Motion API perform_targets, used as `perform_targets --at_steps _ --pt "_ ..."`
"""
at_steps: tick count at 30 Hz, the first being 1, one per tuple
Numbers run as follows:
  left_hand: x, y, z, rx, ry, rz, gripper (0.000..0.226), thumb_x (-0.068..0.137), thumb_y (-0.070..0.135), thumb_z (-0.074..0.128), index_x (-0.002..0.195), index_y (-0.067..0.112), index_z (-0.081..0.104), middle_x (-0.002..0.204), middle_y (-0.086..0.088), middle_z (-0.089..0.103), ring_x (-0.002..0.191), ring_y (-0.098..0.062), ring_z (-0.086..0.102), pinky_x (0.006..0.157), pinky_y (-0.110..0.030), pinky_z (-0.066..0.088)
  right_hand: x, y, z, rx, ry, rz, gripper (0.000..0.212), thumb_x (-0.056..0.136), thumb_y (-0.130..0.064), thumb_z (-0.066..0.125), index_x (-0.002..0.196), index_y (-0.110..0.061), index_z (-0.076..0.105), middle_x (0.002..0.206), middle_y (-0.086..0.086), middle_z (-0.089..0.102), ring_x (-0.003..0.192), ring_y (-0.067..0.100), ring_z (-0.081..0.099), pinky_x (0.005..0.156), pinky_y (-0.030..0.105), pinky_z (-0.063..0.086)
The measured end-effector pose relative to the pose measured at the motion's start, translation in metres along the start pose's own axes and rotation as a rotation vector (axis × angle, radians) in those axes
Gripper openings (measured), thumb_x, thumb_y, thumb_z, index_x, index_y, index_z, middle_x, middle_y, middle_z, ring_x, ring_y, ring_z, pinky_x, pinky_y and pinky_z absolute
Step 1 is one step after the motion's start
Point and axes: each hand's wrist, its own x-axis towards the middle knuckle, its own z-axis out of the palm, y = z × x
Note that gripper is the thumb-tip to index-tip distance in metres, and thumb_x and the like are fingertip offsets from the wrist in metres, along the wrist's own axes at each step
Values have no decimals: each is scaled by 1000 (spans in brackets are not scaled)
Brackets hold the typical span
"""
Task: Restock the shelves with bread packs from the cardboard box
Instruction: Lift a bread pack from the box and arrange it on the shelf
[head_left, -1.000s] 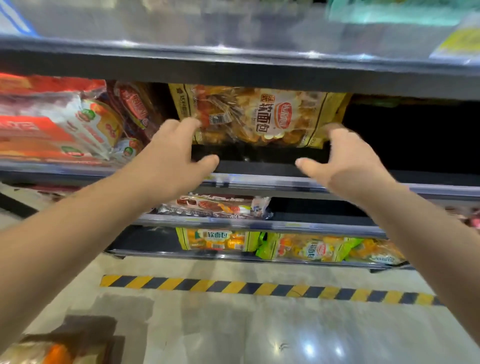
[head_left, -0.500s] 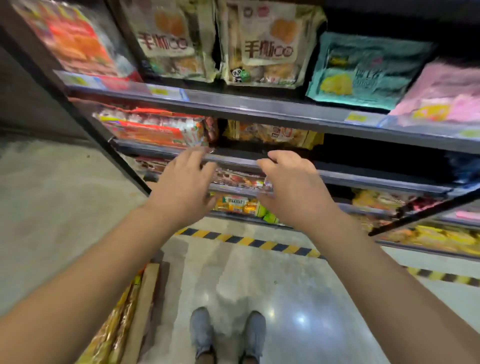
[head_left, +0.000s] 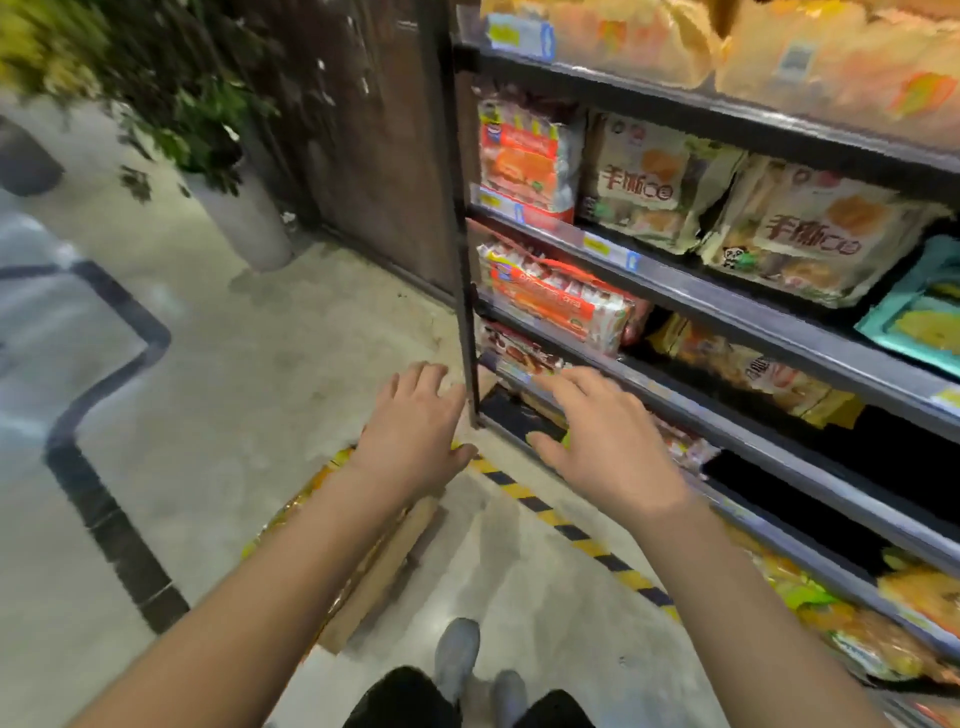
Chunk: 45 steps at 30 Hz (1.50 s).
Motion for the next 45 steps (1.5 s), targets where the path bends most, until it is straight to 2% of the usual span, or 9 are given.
perform_targets --at_steps 6,11,15,19,26,34,38,42,45 --pt "-72 -74 27 -100 -56 -333 69 95 53 66 154 26 43 165 -8 32 153 -31 28 120 -40 29 33 -62 37 39 -146 -281 59 96 -46 60 150 -26 46 145 -1 51 132 24 52 104 42 42" --pt "-137 -119 43 -123 -100 -576 69 96 56 63 155 27 41 165 -7 30 155 -30 24 123 -42 26 47 -119 65 -10 -270 -467 58 95 -45 60 148 -28 47 143 -1 52 133 24 50 107 41 42" --pt "-172 -146 58 -163 -118 -701 71 96 59 62 156 27 41 166 -9 31 156 -31 23 127 -44 23 57 -159 85 -28 -333 -567 62 92 -48 63 149 -31 46 144 -2 51 134 23 49 109 40 41" --pt "-200 -172 78 -214 -151 -800 72 93 60 65 154 28 43 166 -9 32 155 -30 25 126 -45 26 66 -195 105 -67 -399 -634 60 93 -49 61 148 -31 45 145 -3 50 134 22 48 106 40 40" --pt "-215 -235 118 -319 -192 -866 69 93 60 64 152 29 45 166 -8 32 155 -30 26 126 -46 27 99 -252 145 -137 -520 -672 62 95 -50 60 151 -30 42 148 -3 47 135 21 48 109 39 40" --pt "-183 -301 154 -384 -302 -816 71 95 57 63 155 24 43 167 -9 31 155 -32 26 124 -47 27 151 -284 200 -182 -605 -632 61 97 -52 57 151 -30 44 147 -5 47 133 20 49 105 39 43" --pt "-159 -319 174 -412 -345 -787 71 96 55 63 156 23 42 164 -10 34 152 -32 30 123 -46 29 176 -284 234 -197 -649 -613 57 98 -51 55 150 -29 45 148 -3 48 135 19 48 110 39 37" --pt "-126 -335 226 -435 -401 -827 70 97 55 61 156 24 40 168 -9 24 155 -31 25 124 -43 25 210 -275 300 -121 -685 -587 54 98 -47 57 149 -29 47 148 -5 48 136 17 47 110 38 36" --pt "-100 -341 282 -502 -424 -860 68 96 55 63 154 24 42 164 -9 29 153 -32 27 123 -45 26 235 -260 365 -149 -747 -598 55 100 -45 57 151 -27 45 152 -3 44 140 19 43 111 38 37"
